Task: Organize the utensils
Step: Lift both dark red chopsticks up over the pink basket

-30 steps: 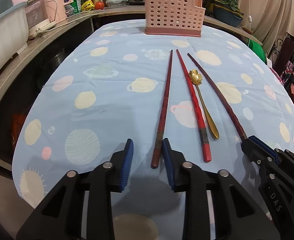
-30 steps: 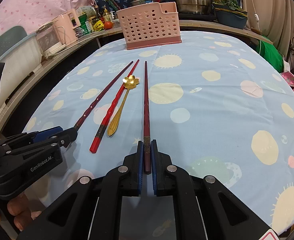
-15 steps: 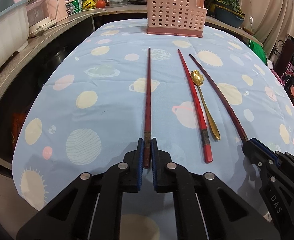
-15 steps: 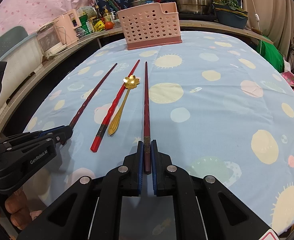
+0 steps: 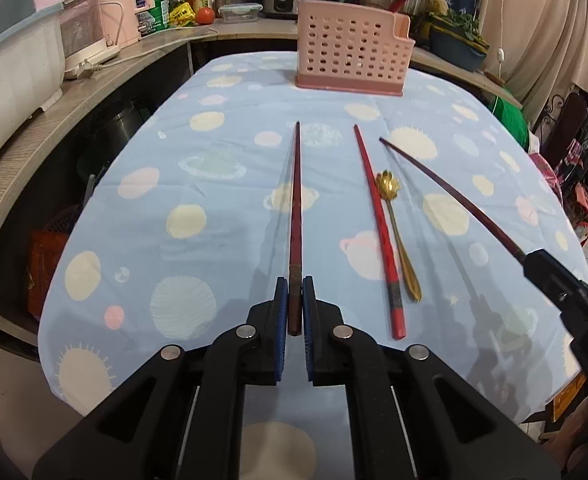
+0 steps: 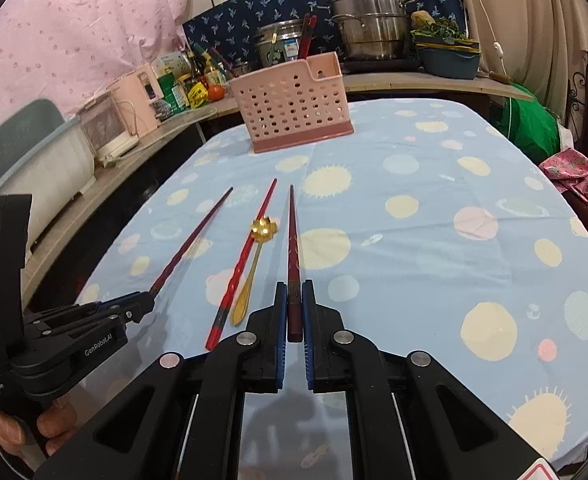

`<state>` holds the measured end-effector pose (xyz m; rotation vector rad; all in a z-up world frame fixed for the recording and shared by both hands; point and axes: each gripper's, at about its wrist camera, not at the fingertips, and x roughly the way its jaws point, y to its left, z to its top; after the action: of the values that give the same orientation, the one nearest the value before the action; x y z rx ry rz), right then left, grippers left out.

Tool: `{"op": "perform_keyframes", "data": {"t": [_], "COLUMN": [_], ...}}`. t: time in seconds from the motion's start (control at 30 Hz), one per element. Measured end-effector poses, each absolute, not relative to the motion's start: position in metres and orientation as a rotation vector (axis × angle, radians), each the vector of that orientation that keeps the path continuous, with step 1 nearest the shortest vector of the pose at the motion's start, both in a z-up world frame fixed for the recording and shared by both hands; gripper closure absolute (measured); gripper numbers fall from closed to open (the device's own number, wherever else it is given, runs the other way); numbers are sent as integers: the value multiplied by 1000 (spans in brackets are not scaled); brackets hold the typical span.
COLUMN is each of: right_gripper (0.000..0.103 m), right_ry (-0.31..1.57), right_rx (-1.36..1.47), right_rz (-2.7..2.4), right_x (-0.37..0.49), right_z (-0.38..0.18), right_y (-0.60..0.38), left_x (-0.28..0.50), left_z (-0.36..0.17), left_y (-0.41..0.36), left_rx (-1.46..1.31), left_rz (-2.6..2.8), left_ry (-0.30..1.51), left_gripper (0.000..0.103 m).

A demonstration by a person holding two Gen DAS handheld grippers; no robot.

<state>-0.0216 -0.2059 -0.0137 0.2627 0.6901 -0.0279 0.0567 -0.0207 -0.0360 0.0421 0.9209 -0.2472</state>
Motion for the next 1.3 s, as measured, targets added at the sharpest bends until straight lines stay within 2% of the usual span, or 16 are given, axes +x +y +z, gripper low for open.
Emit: {"op": "perform_keyframes", "data": {"t": [0.53,1.3], "right_gripper": [96,96], "right_ry": [457,371], "right_rx": [319,378], "right_rz": [-65,-5], "right_x": [-10,57], "right_z": [76,134], "right_y": [-253,-289], "left_x": [82,167], "left_z": [52,147], "left_y": [-4,-17], "left_rx": [-27,-100], "left_rz": [-233,-275], "left_ry": [758,623], "left_gripper": [96,96]}}
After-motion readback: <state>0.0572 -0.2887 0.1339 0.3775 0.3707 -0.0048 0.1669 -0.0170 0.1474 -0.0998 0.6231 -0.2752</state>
